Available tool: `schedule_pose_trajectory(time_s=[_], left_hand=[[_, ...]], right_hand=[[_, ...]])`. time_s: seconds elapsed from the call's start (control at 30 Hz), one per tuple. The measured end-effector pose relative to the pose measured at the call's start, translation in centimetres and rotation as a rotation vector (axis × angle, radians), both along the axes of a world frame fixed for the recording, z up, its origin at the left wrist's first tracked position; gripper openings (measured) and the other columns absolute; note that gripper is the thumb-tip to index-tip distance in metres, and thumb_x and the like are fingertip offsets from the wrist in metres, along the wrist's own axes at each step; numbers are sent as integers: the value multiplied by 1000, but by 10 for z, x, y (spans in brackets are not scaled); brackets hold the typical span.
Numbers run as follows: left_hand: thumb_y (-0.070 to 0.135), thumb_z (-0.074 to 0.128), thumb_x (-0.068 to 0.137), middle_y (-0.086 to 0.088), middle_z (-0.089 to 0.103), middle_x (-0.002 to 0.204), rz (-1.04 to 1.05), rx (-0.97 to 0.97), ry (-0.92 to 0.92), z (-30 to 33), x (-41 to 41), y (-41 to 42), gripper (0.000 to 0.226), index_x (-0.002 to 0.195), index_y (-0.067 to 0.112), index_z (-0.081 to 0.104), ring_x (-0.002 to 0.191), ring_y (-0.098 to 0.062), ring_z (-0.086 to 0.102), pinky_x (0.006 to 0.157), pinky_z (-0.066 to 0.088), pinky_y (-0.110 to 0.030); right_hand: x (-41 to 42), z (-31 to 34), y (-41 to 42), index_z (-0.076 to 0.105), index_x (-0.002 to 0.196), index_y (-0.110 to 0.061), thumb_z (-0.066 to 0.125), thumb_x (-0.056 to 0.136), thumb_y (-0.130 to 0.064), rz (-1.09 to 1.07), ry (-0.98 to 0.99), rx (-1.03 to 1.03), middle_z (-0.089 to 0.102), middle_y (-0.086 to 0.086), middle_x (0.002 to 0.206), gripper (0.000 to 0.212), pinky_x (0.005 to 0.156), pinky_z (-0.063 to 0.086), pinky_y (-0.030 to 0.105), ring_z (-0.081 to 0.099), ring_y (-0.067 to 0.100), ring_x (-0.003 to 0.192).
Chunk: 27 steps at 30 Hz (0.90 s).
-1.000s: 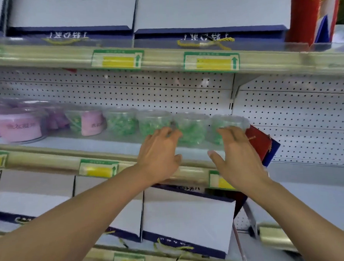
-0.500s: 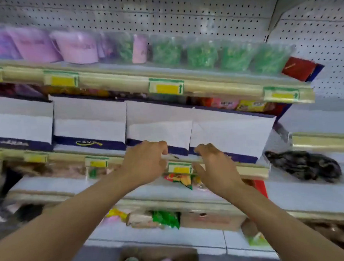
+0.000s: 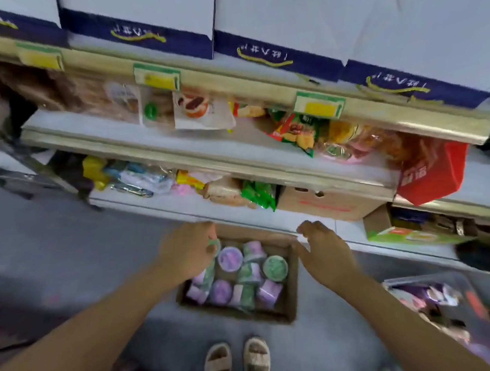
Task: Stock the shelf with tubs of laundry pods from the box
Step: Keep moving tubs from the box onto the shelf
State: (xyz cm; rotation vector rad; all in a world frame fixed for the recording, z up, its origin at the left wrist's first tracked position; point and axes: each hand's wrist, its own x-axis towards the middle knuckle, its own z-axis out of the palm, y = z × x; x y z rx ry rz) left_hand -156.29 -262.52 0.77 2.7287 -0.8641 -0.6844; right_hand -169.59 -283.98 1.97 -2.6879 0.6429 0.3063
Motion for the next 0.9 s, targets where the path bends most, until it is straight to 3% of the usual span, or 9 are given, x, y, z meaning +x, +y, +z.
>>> schedule_pose_trajectory(time_s=[0.17, 0.27, 0.57, 0.67, 0.8, 0.9], left_hand=[[29, 51, 89, -8, 66, 106, 100, 165, 81, -86, -21, 24, 20, 106, 21, 57, 100, -28, 62, 80, 48, -35], [27, 48, 90, -6, 64, 113, 179, 228, 86, -131, -33, 28, 24, 113, 22, 56, 104, -28, 61, 80, 46, -33], [27, 57, 81, 3, 64, 107, 409, 128, 236, -287, -30, 37, 18, 97, 30, 51, 101, -27, 60, 79, 44, -32], [29, 58, 76, -3, 59, 115, 389, 130, 233, -352, -20, 43, 38, 113, 24, 50, 101, -29, 59, 82, 50, -39], [23, 64, 77, -11, 39, 140, 168, 274, 98, -434, -6, 50, 68, 138, 16, 35, 123, -31, 42, 93, 42, -43], [21, 84, 52, -23, 43, 137, -38, 247, -25, -487, 5, 51, 91, 134, 8, 46, 121, -44, 44, 91, 43, -51]], right_hand=[[-11, -94, -7, 49, 124, -13, 51, 88, -27, -17, 139, 90, 58, 12, 117, 39, 80, 49, 40, 58, 35, 103], [-13, -149, -7, 53, 117, -14, 53, 87, -24, -15, 200, 130, 57, 16, 116, 31, 79, 50, 42, 58, 38, 100], [9, -305, 13, 52, 120, -14, 52, 91, -28, 3, 235, 206, 60, 13, 117, 33, 82, 46, 35, 57, 33, 105], [16, -362, 25, 50, 121, -14, 52, 91, -28, 32, 220, 232, 58, 10, 118, 33, 85, 46, 34, 56, 28, 107], [23, -440, 35, 45, 126, -16, 55, 89, -29, 22, 247, 219, 55, 9, 123, 41, 93, 46, 44, 53, 28, 112], [22, -496, 34, 41, 129, -18, 56, 85, -31, -6, 294, 200, 51, 10, 122, 48, 92, 45, 50, 52, 32, 111]])
